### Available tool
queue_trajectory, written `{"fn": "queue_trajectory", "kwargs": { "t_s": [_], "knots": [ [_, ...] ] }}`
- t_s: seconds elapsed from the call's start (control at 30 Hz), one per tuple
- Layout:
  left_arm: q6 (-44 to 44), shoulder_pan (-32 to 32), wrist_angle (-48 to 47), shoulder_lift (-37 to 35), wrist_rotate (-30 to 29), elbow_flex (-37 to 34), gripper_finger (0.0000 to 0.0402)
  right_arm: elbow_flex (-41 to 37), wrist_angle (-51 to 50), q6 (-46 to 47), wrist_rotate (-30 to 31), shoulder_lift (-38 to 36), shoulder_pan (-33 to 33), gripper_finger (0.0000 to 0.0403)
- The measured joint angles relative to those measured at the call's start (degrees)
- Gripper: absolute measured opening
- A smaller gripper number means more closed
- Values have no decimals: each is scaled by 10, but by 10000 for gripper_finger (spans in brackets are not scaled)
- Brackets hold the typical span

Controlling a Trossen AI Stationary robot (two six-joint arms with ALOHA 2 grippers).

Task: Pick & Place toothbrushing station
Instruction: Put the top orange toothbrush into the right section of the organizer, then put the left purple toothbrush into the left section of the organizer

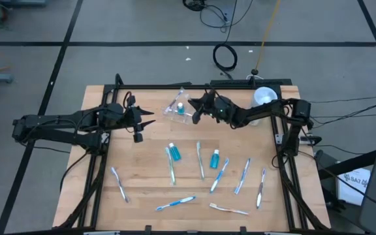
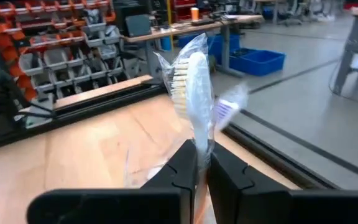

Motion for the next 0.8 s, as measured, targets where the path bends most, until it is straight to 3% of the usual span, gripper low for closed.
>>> {"fn": "queue_trajectory", "kwargs": {
  "t_s": [0.17, 0.8],
  "knots": [
    [0, 0, 0, 0, 0, 0, 141, 0, -37, 42, -2, 1, -8, 30],
    [-18, 0, 0, 0, 0, 0, 141, 0, -55, -11, -3, -5, -6, 161]
  ]
}}
